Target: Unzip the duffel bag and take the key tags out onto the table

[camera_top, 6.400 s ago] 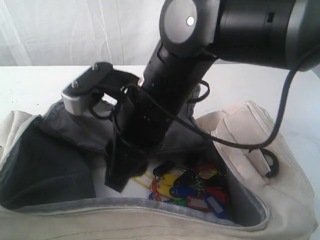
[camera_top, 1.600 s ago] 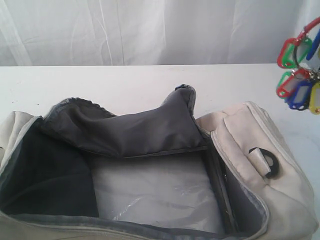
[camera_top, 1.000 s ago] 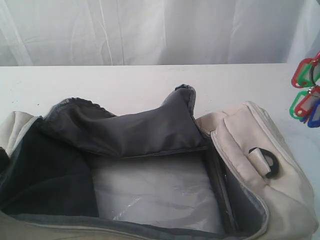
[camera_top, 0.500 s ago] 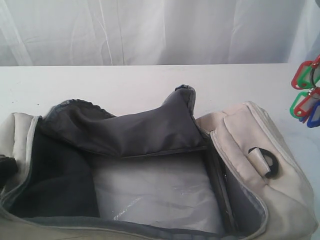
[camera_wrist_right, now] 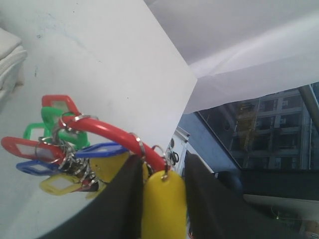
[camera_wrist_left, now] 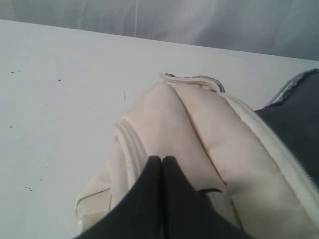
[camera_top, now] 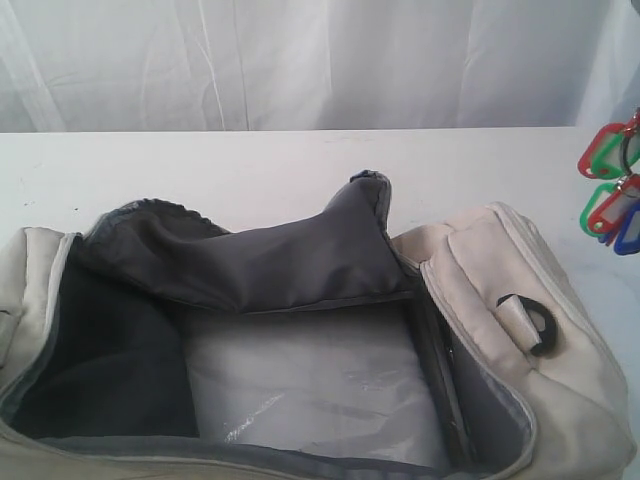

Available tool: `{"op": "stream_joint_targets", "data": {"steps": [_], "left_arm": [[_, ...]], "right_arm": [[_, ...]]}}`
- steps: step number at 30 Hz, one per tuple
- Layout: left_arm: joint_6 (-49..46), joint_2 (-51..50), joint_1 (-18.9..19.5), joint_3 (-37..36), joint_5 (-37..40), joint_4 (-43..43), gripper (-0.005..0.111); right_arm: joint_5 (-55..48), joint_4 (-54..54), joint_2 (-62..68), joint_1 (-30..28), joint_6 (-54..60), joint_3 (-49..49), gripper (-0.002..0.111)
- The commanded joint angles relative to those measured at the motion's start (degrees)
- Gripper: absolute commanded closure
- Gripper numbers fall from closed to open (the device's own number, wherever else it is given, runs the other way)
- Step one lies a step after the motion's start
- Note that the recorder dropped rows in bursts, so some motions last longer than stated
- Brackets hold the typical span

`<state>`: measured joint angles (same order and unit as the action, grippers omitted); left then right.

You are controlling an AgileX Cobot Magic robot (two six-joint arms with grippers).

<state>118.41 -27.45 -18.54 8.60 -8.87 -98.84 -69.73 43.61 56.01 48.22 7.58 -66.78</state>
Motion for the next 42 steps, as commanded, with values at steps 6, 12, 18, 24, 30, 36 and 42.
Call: {"op": "stream_joint_targets", "data": {"steps": [6, 12, 18, 24, 30, 36, 42], "left_arm": [[0.26, 0.08, 0.12, 1.58, 9.79, -0.65, 0.057], [1.87, -0.03, 0.12, 3.4, 3.07, 1.26, 0.041], [2.58, -2.83, 0.12, 2.79, -0.27, 1.13, 0.041], [2.58, -9.09, 0.12, 2.79, -6.51, 2.43, 0.054], [2.58, -11.27, 0.12, 2.79, -4.72, 2.43, 0.079], [2.43, -11.26, 0.12, 2.79, 3.28, 2.34, 0.106], [2.43, -11.26, 0.12, 2.89, 18.53, 2.34, 0.106]], "right_arm": [[0.48, 0.95, -0.61, -0.41, -0.35, 0.15, 0.108], [0.48, 0.95, -0.61, -0.41, -0.35, 0.15, 0.108], [0.48, 0.85, -0.61, -0.41, -0.34, 0.15, 0.108], [0.48, 0.59, -0.61, -0.41, 0.16, 0.15, 0.108], [0.48, 0.47, -0.61, -0.41, 0.06, 0.15, 0.108], [0.6, -0.03, -0.61, -0.41, 0.06, 0.15, 0.108], [0.6, -3.36, -0.61, -0.41, 0.06, 0.15, 0.108]]}}
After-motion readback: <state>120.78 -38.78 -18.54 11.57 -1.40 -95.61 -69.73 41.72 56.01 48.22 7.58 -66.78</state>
